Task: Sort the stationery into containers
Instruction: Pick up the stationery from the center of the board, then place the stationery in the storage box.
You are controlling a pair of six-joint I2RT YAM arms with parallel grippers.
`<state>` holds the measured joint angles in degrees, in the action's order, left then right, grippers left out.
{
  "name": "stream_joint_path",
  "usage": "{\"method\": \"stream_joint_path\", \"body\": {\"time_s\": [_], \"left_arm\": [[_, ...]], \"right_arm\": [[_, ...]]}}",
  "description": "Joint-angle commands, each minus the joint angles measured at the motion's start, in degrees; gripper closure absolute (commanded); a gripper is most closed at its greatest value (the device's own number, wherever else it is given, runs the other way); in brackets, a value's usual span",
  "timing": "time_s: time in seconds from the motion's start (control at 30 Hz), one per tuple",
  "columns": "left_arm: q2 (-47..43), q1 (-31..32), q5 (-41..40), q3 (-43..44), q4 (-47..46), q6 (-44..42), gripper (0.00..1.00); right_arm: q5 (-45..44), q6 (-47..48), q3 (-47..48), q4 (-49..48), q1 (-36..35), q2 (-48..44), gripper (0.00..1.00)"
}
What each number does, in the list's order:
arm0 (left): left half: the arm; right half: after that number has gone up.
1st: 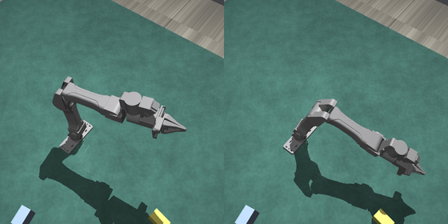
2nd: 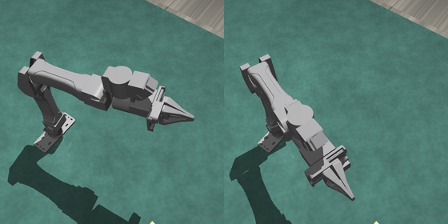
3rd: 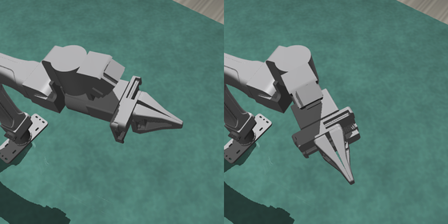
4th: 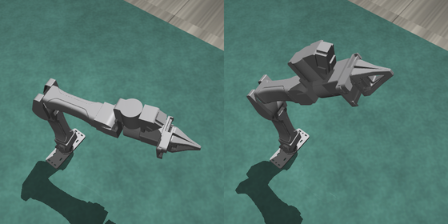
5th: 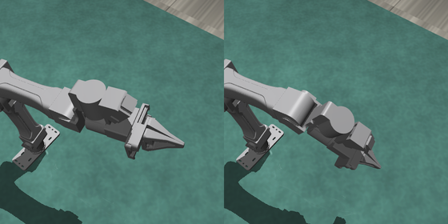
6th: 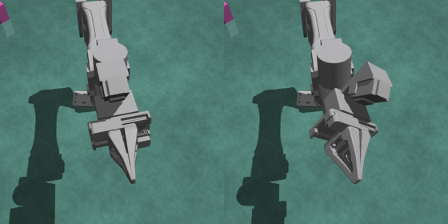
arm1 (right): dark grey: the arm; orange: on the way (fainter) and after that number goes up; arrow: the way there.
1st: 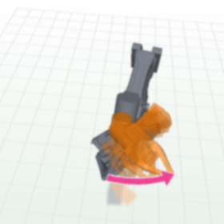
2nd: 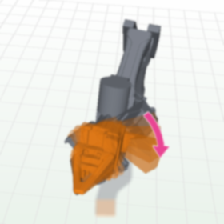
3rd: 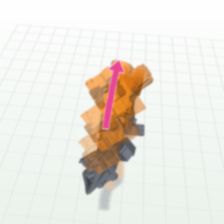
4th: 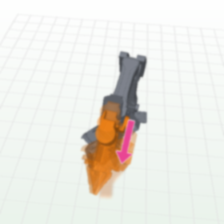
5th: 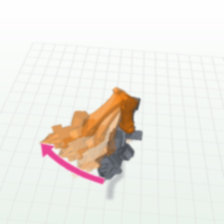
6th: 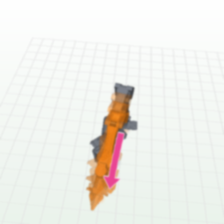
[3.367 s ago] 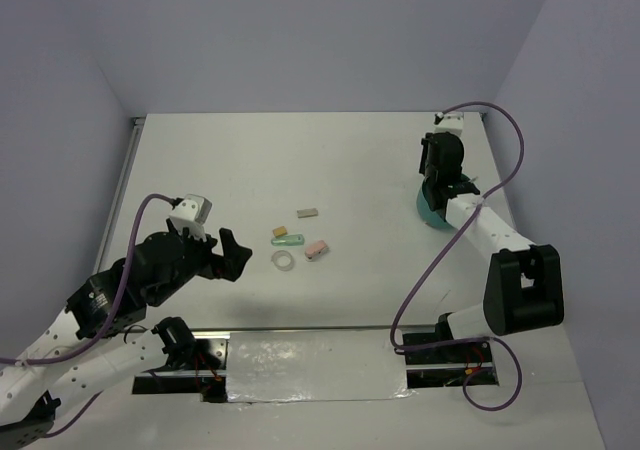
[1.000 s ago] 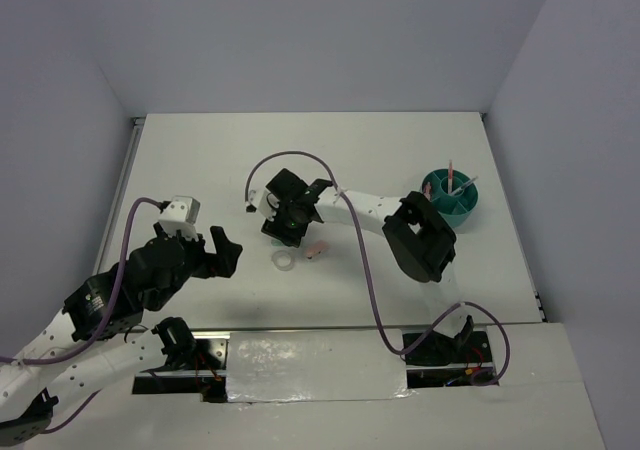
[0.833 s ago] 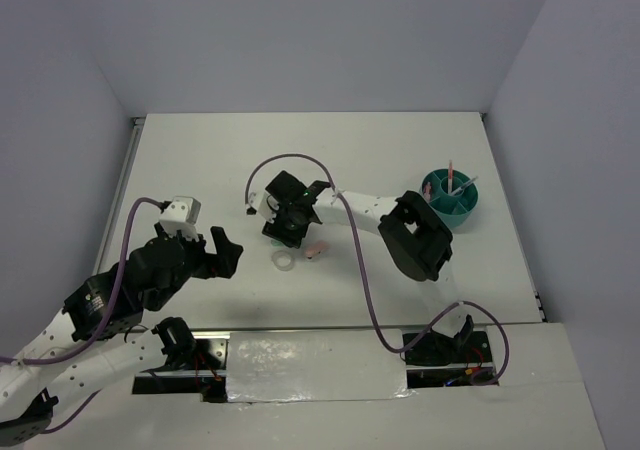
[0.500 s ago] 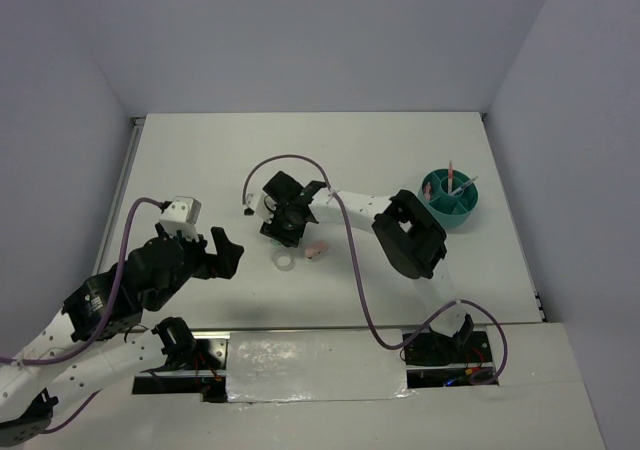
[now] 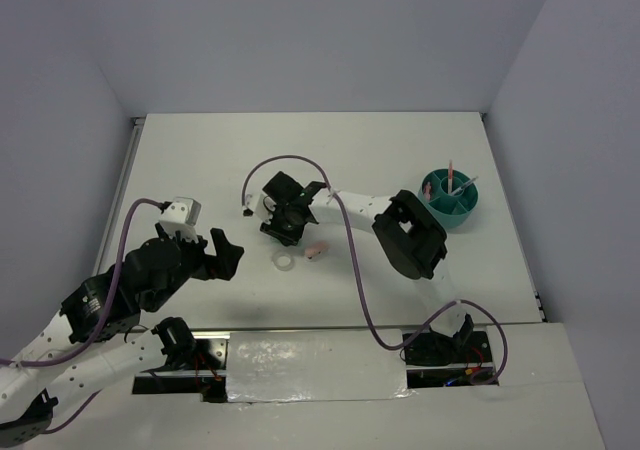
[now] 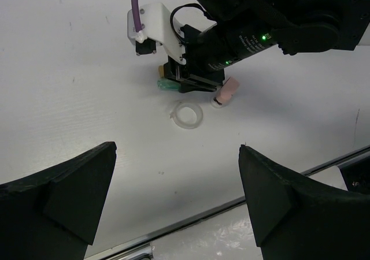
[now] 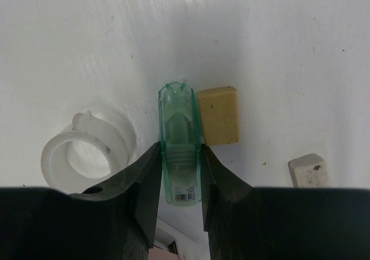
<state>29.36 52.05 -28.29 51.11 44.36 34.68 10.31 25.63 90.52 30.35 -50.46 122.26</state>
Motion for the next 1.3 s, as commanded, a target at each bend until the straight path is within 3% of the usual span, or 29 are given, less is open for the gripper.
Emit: {"method": "stream_joint_path", "body": {"time_s": [0.0, 0.1, 0.3, 0.4, 0.43, 0.6, 0.87, 1.27], "left_arm": [[-0.5, -0.2, 0.3, 0.3, -3.1, -0.8, 0.01], [-0.5, -0.3, 0.4, 0.2, -3.1, -0.8, 0.01], [-0.8, -0.2, 0.4, 0.3, -3.0, -0.8, 0.01], [-1.3, -0.1, 0.4, 0.2, -3.1, -0.8, 0.01], [-1.4, -0.1, 0.3, 0.2, -3.1, -0.8, 0.01], [-1.7, -0.1, 0.9, 0.1, -3.2, -1.0, 0.01], [-1.4, -0.2, 1.5, 0.0, -3.6, -1.4, 0.01], [-1.2, -0.1, 2.3, 0.0, -3.9, -1.8, 0.01]], "right_arm": [[0.2, 0.4, -1.0, -4.0, -0.8, -6.3, 0.92], [-0.9, -2.3, -4.6, -10.4, 0.0, -12.3, 0.96], [5.9, -9.9, -9.6, -15.9, 6.2, -23.3, 1.00], [-0.8, -17.0, -13.0, -17.5, 12.2, -27.8, 1.00], [-7.3, -19.6, -12.9, -16.6, 14.5, -28.2, 1.00], [-23.4, -34.7, -10.8, -4.0, 32.2, -30.0, 1.00], [-28.3, -34.8, -13.8, 0.1, 43.2, -33.5, 0.99], [-30.9, -34.6, -15.6, 0.1, 44.2, -32.4, 0.98]]}}
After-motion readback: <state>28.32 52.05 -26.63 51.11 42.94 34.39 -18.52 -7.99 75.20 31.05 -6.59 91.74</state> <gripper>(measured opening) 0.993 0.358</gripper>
